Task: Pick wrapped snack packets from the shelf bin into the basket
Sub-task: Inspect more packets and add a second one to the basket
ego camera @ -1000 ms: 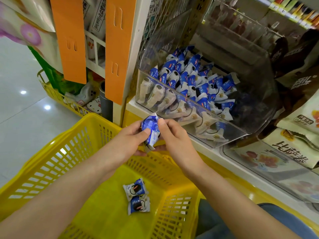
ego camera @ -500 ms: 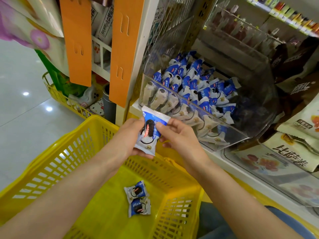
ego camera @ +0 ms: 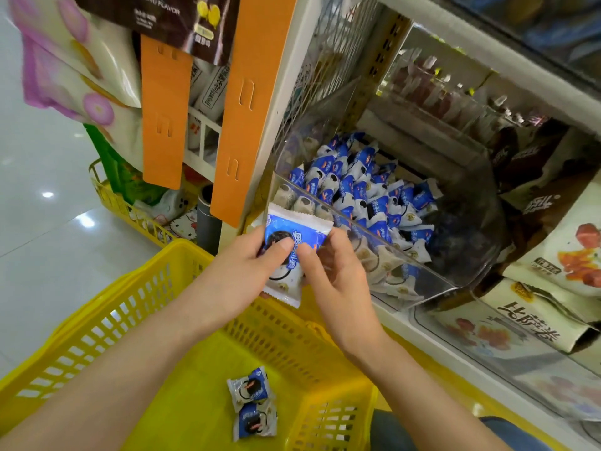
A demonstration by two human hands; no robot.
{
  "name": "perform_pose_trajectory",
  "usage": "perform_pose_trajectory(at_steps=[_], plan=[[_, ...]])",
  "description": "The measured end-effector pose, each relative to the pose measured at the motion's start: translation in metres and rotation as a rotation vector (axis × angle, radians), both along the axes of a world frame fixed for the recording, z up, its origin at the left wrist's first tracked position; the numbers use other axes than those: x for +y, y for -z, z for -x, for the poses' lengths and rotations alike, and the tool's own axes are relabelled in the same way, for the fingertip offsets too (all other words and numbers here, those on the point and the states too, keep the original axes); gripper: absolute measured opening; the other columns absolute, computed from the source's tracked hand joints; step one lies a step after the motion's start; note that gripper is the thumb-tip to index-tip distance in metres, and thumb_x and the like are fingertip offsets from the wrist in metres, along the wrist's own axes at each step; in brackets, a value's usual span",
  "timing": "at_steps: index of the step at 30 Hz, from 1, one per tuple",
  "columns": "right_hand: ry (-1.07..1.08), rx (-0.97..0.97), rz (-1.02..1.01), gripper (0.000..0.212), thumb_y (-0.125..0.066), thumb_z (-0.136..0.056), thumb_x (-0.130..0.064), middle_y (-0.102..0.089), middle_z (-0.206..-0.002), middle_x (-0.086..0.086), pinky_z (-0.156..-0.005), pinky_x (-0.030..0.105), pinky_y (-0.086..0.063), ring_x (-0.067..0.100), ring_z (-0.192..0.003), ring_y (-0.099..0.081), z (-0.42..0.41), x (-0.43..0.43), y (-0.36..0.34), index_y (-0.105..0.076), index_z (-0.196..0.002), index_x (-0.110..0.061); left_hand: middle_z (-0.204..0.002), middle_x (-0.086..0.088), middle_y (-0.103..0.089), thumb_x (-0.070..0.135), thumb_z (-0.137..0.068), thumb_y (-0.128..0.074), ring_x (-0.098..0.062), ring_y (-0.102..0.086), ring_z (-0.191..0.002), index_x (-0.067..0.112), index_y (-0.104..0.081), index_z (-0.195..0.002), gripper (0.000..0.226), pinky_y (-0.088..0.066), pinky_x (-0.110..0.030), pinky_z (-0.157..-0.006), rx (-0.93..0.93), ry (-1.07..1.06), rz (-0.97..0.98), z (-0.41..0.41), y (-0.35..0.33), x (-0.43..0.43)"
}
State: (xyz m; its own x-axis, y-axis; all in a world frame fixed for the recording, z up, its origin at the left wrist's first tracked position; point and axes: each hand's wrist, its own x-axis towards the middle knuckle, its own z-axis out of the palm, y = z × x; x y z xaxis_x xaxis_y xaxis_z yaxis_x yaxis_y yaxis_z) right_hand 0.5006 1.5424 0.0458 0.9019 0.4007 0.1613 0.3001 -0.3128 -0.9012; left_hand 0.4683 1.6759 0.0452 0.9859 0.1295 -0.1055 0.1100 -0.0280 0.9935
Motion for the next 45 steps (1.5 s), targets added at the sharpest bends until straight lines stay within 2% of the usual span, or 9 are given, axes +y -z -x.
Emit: perform_pose_trajectory(at_steps=[7,12,16,19,22,28,36,40,45], plan=[[0.071,-0.133,-0.077,0.028,-0.055,-0.078,-0.043,-0.064,-0.082,-0.002,-0.058,0.030,-0.051,0.004,-0.064,-0.056,-0.004,-0.008,-0.033,-0.057,-0.099,-0.026,-0.102,0.010,-0.064,0.034,-0.090,-0.049,-0.004,-0.059,-0.087,0.032,-0.056,-0.110,0.022,-0.049,-0.023,-0.058,-0.114,0.080,0.018,-0.008,-0.015,0.000],[0.165,-0.271,0.043,0.012,-0.042,-0.095,-0.035,-0.062,-0.095,-0.014,-0.068,0.018,-0.051,0.000,-0.082,-0.060,-0.052,-0.008,-0.056,-0.050,-0.103,-0.037,-0.093,0.018,-0.064,0.029,-0.091,-0.049,0.007,-0.058,-0.070,0.031,-0.055,-0.110,0.020,-0.046,-0.014,-0.051,-0.188,0.011,0.060,-0.021,-0.021,0.006],[0.363,-0.319,0.311,0.029,-0.038,-0.099,-0.031,-0.051,-0.078,-0.017,-0.058,0.009,-0.036,-0.004,-0.069,-0.053,-0.128,0.004,-0.066,-0.056,-0.112,-0.013,-0.078,0.012,-0.065,0.028,-0.091,-0.051,0.001,-0.058,-0.056,0.027,-0.056,-0.096,0.007,-0.044,-0.014,-0.047,-0.171,-0.126,0.194,-0.033,-0.020,0.009],[0.435,-0.177,0.521,0.042,-0.031,-0.100,-0.036,-0.059,-0.089,0.003,-0.062,0.018,-0.025,0.025,-0.095,-0.058,-0.190,0.011,-0.061,-0.055,-0.116,-0.005,-0.072,0.013,-0.066,0.030,-0.089,-0.052,0.000,-0.057,-0.053,0.027,-0.056,-0.095,0.007,-0.043,-0.013,-0.045,-0.157,-0.160,0.239,-0.039,-0.018,0.010],[0.500,-0.059,0.607,0.045,-0.031,-0.099,-0.039,-0.055,-0.122,0.018,-0.074,0.023,-0.027,0.028,-0.099,-0.053,-0.228,0.009,-0.050,-0.054,-0.119,-0.006,-0.066,0.020,-0.066,0.031,-0.088,-0.053,0.003,-0.059,-0.054,0.030,-0.056,-0.094,0.006,-0.043,-0.011,-0.045,-0.153,-0.166,0.264,-0.043,-0.018,0.013],[0.528,0.160,0.550,0.060,-0.050,-0.089,-0.048,-0.048,-0.136,0.017,-0.099,0.034,-0.041,0.033,-0.116,-0.051,-0.268,0.001,-0.029,-0.047,-0.130,-0.004,-0.072,0.025,-0.066,0.031,-0.088,-0.054,0.007,-0.061,-0.060,0.033,-0.055,-0.096,0.008,-0.042,-0.007,-0.047,-0.161,-0.154,0.279,-0.049,-0.017,0.020],[0.684,-0.039,0.591,0.029,-0.057,-0.089,-0.034,-0.066,-0.100,0.015,-0.069,0.032,-0.043,0.027,-0.079,-0.061,-0.276,-0.002,-0.029,-0.056,-0.068,-0.014,-0.072,0.026,-0.066,0.032,-0.087,-0.054,0.006,-0.061,-0.060,0.031,-0.055,-0.096,0.009,-0.043,-0.008,-0.048,-0.191,-0.149,0.263,-0.051,-0.016,0.023],[0.823,-0.278,0.448,0.025,-0.051,-0.093,-0.030,-0.065,-0.110,0.011,-0.077,0.027,-0.035,0.027,-0.103,-0.059,-0.254,0.000,-0.047,-0.064,-0.102,-0.010,-0.076,0.017,-0.068,0.035,-0.088,-0.050,0.004,-0.061,-0.058,0.031,-0.054,-0.098,0.012,-0.045,-0.010,-0.049,-0.192,-0.156,0.262,-0.050,-0.017,0.019],[0.789,-0.281,0.130,0.024,-0.050,-0.094,-0.026,-0.063,-0.114,0.006,-0.082,0.021,-0.034,0.018,-0.104,-0.057,-0.206,0.007,-0.080,-0.058,-0.111,-0.010,-0.087,0.004,-0.064,0.033,-0.093,-0.042,-0.003,-0.059,-0.055,0.028,-0.053,-0.099,0.013,-0.050,-0.018,-0.052,-0.198,-0.183,0.275,-0.046,-0.022,0.011]])
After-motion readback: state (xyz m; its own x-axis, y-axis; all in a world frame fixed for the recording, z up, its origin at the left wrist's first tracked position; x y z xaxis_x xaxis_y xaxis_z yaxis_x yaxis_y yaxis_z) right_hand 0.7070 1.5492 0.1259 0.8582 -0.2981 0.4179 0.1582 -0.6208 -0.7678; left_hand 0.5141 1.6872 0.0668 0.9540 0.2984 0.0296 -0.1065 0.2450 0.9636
